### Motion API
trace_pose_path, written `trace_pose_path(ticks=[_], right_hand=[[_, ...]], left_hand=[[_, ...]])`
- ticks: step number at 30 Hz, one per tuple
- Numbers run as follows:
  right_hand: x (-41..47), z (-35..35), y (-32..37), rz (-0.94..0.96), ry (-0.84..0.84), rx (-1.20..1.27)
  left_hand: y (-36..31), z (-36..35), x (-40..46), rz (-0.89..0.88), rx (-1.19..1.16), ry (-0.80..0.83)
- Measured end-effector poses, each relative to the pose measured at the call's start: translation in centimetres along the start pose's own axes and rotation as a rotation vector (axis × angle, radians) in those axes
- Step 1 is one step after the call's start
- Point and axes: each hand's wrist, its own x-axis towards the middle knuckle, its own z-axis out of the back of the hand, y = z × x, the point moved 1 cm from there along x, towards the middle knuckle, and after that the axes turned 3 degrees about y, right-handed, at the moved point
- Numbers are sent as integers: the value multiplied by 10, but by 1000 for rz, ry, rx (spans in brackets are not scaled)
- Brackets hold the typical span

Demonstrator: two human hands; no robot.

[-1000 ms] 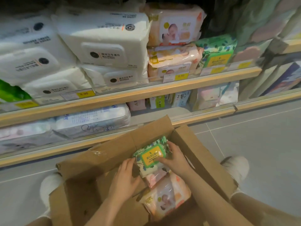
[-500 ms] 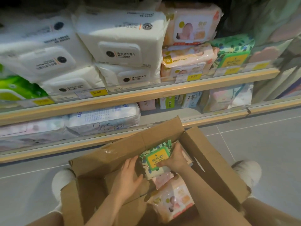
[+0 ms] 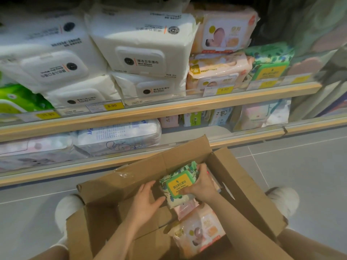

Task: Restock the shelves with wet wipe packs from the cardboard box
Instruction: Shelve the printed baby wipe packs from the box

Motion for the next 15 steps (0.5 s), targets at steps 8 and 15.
trace_pose_path(ticks=[8,15], right_hand=[[-77,58,46,144,-44,203],[-137,65,64,237,-57,257]], left_hand=[[-61,28,-30,110,-511,211],[-118,32,-67,-14,-764,236]])
